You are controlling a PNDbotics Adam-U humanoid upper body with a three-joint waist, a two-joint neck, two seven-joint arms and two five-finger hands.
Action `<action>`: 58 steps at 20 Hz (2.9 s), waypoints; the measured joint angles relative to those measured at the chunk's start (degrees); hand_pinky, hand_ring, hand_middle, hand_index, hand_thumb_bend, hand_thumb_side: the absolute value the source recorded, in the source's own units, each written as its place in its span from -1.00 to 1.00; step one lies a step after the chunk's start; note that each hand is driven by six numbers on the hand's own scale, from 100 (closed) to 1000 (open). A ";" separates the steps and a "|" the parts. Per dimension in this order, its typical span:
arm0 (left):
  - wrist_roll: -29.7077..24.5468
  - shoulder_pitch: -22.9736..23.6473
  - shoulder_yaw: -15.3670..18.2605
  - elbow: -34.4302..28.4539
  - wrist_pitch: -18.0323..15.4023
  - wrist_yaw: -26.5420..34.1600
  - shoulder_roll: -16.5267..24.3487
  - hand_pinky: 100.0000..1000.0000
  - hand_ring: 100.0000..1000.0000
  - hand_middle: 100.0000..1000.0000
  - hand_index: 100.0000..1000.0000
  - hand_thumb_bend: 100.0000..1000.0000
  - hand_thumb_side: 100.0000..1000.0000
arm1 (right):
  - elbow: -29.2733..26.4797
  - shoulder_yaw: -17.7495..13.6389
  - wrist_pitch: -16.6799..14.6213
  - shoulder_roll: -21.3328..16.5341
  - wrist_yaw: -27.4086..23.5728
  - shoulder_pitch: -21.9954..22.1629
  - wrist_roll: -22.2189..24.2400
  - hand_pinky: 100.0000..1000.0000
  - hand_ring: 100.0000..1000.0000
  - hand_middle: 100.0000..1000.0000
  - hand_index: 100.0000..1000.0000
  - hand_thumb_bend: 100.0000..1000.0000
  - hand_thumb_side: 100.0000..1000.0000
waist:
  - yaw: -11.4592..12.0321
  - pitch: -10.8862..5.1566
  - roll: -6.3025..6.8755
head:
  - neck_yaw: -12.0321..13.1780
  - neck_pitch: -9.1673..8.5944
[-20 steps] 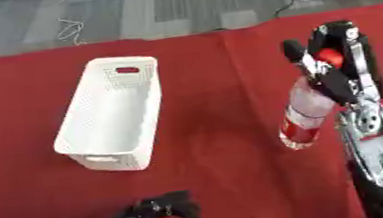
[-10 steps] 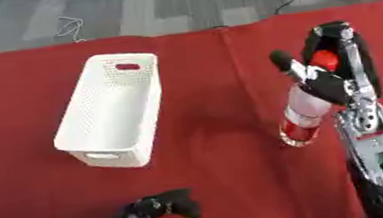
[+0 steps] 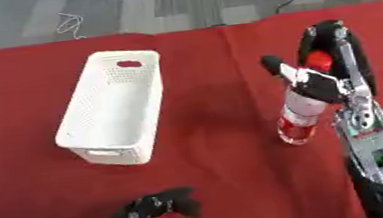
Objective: Pick up objects on the table and place them in the box.
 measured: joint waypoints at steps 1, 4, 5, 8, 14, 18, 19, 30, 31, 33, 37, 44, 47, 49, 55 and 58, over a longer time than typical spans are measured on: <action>-0.01 0.00 0.00 0.01 0.01 -0.01 0.00 0.47 0.63 0.33 0.96 -1.00 0.56 | 0.03 0.00 0.19 0.00 0.24 0.00 -0.18 -1.00 -1.00 -1.00 -0.79 0.02 -1.00 | -0.02 0.00 -0.02 | 0.00 0.00; -0.03 0.01 0.00 0.04 0.03 -0.09 0.00 0.47 0.63 0.33 0.96 -1.00 0.56 | 0.03 0.00 0.76 0.00 0.94 -0.01 -0.77 -1.00 -1.00 -1.00 -0.81 -0.11 -1.00 | -0.04 0.00 -0.03 | 0.00 0.01; -0.07 0.01 0.00 0.09 0.07 -0.11 0.00 0.47 0.63 0.33 0.96 -1.00 0.56 | 0.03 0.00 0.86 0.00 1.10 -0.01 -1.01 -1.00 -1.00 -1.00 -0.81 -0.14 -1.00 | -0.05 0.00 -0.03 | 0.00 0.01; -0.10 0.03 0.01 0.15 0.10 -0.23 0.00 0.47 0.63 0.33 0.96 -1.00 0.55 | 0.02 0.00 0.96 0.00 1.56 -0.02 -1.89 -1.00 -1.00 -1.00 -0.83 -0.21 -1.00 | -0.07 0.00 -0.03 | 0.00 0.01; -0.10 0.05 0.01 0.17 0.10 -0.30 -0.01 0.47 0.63 0.33 0.96 -1.00 0.56 | 0.02 0.00 1.50 0.00 2.52 -0.20 -3.94 -1.00 -1.00 -1.00 -0.85 -0.29 -1.00 | -0.19 0.00 -0.02 | 0.00 0.04; -0.10 0.05 0.01 0.31 0.10 -0.33 -0.01 0.47 0.63 0.32 0.96 -1.00 0.56 | 0.05 0.00 1.44 -0.03 2.86 -0.22 -5.09 -1.00 -1.00 -1.00 -0.87 -0.30 -1.00 | -0.21 0.00 -0.04 | 0.00 0.07; -0.10 0.05 0.01 0.31 0.10 -0.34 -0.01 0.47 0.63 0.33 0.96 -1.00 0.56 | 0.16 0.00 1.41 -0.07 3.04 -0.37 -5.28 -1.00 -1.00 -1.00 -0.86 -0.30 -1.00 | -0.21 0.00 -0.08 | 0.00 0.07; -0.39 0.05 0.01 0.59 0.39 -0.26 0.01 0.47 0.63 0.32 0.95 -1.00 0.54 | 4.01 0.04 1.70 -2.42 6.33 -7.10 -7.65 -1.00 -1.00 -1.00 -0.96 -0.24 -1.00 | 0.33 -0.68 -1.23 | 0.01 0.07; -0.48 0.05 0.01 0.66 0.47 -0.23 0.02 0.47 0.63 0.32 0.95 -1.00 0.54 | 4.52 0.07 1.62 -2.64 6.68 -7.88 -7.78 -1.00 -1.00 -1.00 -0.96 -0.23 -1.00 | 0.37 -0.81 -1.49 | 0.01 0.07; -0.59 0.05 0.00 0.68 0.59 -0.10 0.05 0.47 0.63 0.32 0.95 -1.00 0.54 | 5.90 0.32 1.41 -3.22 7.43 -9.97 -7.98 -1.00 -1.00 -1.00 -0.96 -0.23 -1.00 | 0.54 -1.03 -1.84 | 0.02 0.07; -0.86 0.05 -0.01 0.69 0.86 0.29 0.19 0.47 0.63 0.32 0.95 -1.00 0.54 | 8.96 0.91 0.95 -3.90 8.85 -13.20 -8.30 -1.00 -1.00 -1.00 -0.97 -0.18 -1.00 | 1.03 -1.44 -2.45 | 0.03 0.06; -1.27 0.05 -0.01 1.06 1.27 0.64 0.59 0.47 0.63 0.32 0.96 -1.00 0.54 | 15.45 2.27 0.16 -4.10 12.15 -18.98 -8.65 -1.00 -1.00 -1.00 -0.97 -0.08 -1.00 | 2.43 -2.19 -3.85 | 0.03 -0.52; -1.50 0.05 -0.02 1.27 1.50 0.78 0.99 0.46 0.63 0.32 0.96 -1.00 0.54 | 18.59 2.80 -0.32 -4.10 13.44 -21.63 -8.68 -1.00 -1.00 -1.00 -0.97 -0.05 -1.00 | 3.16 -2.45 -4.56 | 0.03 -0.87; -1.63 0.05 -0.02 1.43 1.63 0.84 1.08 0.47 0.63 0.32 0.96 -1.00 0.54 | 20.73 2.92 -0.51 -4.09 14.48 -23.05 -8.81 -1.00 -1.00 -1.00 -0.98 -0.06 -1.00 | 3.51 -2.67 -4.97 | 0.03 -1.05; -2.01 0.05 -0.05 1.74 2.00 1.25 1.59 0.46 0.63 0.32 0.96 -1.00 0.53 | 26.45 3.23 -1.74 -4.09 17.50 -27.05 -9.35 -1.00 -1.00 -1.00 -0.98 -0.04 -1.00 | 4.48 -3.24 -5.89 | 0.03 -1.72; -2.07 0.05 -0.05 1.77 2.07 1.30 1.64 0.46 0.63 0.32 0.96 -1.00 0.53 | 29.10 3.48 -2.40 -4.15 19.00 -28.55 -9.54 -1.00 -1.00 -1.00 -0.98 -0.04 -1.00 | 4.74 -3.69 -6.31 | 0.03 -2.11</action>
